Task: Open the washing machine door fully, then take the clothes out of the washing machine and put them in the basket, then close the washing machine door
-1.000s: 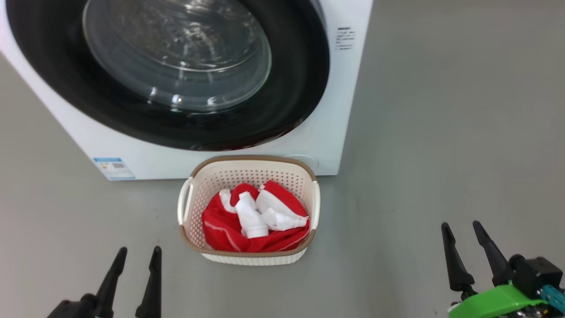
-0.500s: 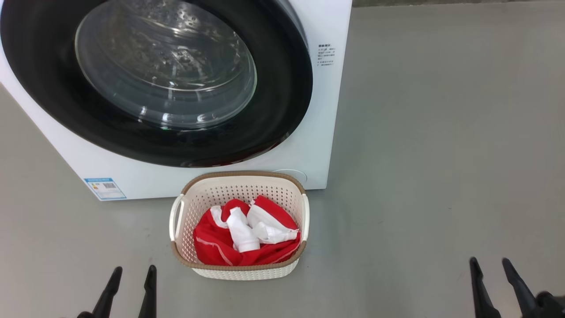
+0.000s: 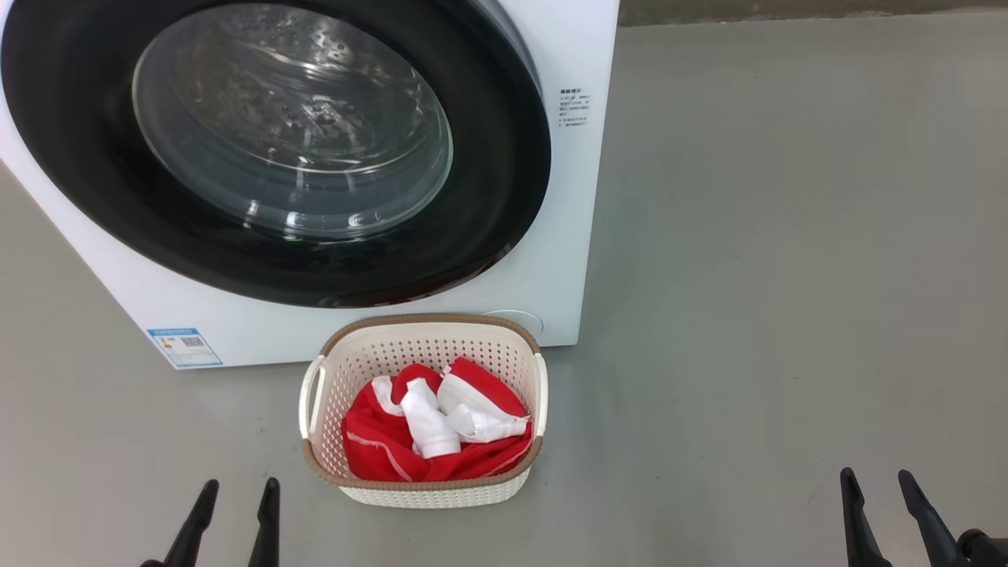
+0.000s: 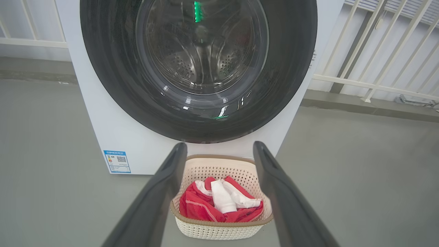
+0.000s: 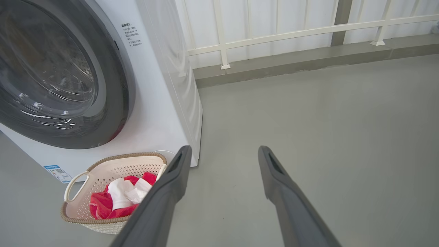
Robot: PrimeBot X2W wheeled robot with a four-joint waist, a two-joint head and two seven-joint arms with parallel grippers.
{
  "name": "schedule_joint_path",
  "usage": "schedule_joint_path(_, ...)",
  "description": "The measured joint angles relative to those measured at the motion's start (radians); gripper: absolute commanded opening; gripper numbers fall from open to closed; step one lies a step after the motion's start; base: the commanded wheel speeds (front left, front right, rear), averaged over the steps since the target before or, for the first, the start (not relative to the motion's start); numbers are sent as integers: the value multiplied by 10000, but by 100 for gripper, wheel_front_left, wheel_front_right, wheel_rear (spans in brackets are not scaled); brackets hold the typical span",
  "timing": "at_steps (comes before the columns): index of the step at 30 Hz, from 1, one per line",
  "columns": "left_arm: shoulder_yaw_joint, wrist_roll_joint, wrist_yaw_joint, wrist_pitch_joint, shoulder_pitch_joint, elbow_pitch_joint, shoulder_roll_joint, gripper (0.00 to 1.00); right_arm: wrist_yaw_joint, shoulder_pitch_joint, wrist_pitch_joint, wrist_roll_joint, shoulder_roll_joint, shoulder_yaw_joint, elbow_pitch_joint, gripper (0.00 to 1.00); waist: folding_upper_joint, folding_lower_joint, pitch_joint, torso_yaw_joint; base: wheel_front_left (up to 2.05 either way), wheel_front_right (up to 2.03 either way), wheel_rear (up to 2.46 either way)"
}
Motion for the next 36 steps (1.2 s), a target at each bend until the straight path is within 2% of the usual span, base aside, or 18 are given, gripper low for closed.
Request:
schedule_joint_path(6, -59, -61, 0, 0, 1, -54, 25, 100, 0, 0, 0, 2, 10, 0, 2, 100, 0, 0, -24, 36, 0, 0, 0)
schedule_joint_path(7, -86, -86, 0, 0, 3, -59, 25, 0, 0, 1, 0, 2, 13, -2, 6, 0, 0, 0, -29, 51, 0, 0, 0)
schedule_joint_path(14, -211, -138, 15, 148, 15, 665, -359, 0, 0, -1, 63, 56, 290, 19, 736, 0, 0, 0, -33, 48, 0, 0, 0)
schedule_joint_path(36, -150, -2416, 15, 694, -21, 704, -435, 0, 0, -241, 709, 2320, 307, 71, 729, 0, 0, 2, -91, -63, 0, 0, 0)
